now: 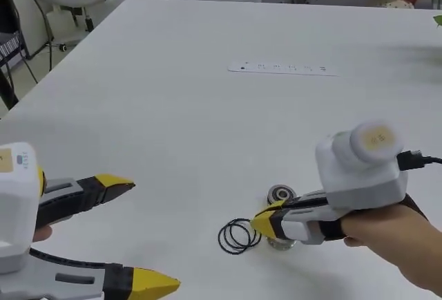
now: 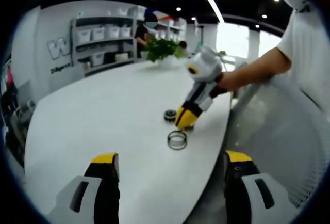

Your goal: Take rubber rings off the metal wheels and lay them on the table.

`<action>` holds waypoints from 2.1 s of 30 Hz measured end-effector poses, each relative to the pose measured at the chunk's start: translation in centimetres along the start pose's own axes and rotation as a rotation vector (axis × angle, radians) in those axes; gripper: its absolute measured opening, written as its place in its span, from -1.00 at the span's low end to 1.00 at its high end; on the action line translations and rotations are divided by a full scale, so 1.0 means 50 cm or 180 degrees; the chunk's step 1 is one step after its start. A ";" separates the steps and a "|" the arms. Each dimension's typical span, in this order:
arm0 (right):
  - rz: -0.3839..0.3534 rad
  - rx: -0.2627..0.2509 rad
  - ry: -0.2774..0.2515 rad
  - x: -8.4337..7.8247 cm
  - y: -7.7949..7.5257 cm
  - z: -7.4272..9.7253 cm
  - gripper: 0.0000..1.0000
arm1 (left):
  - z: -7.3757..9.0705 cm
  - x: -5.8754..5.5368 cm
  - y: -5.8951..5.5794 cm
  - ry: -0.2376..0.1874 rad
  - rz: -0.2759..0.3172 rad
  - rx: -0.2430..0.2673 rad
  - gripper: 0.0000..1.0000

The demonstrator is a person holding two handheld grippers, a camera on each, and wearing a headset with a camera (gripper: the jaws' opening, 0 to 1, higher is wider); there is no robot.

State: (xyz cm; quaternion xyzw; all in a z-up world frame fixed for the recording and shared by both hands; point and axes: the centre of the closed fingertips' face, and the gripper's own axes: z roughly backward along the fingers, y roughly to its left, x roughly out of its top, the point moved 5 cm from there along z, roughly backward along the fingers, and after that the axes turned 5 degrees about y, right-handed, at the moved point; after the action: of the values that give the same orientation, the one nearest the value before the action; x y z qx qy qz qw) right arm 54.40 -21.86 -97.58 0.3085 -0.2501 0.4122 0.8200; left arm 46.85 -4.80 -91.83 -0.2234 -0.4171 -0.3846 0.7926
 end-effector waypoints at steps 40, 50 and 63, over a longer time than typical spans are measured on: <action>-0.0448 -0.0435 -0.0389 0.004 -0.108 0.084 -0.74 | 0.034 0.104 0.050 -0.0144 -0.0419 0.0096 0.69; -0.0324 -0.0398 -0.0185 -0.021 -0.111 0.071 -0.64 | 0.008 0.192 0.069 -0.0293 -0.0748 0.0023 0.66; -0.0095 -0.0421 -0.0124 -0.030 -0.118 0.061 -0.48 | -0.074 0.287 0.056 -0.0420 -0.1092 -0.0245 0.53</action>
State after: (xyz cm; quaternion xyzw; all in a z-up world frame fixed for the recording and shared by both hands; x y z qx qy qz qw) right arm 58.02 -27.58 -98.23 0.2652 -0.2881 0.3765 0.8396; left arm 55.99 -11.67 -82.03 -0.2038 -0.4851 -0.5143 0.6772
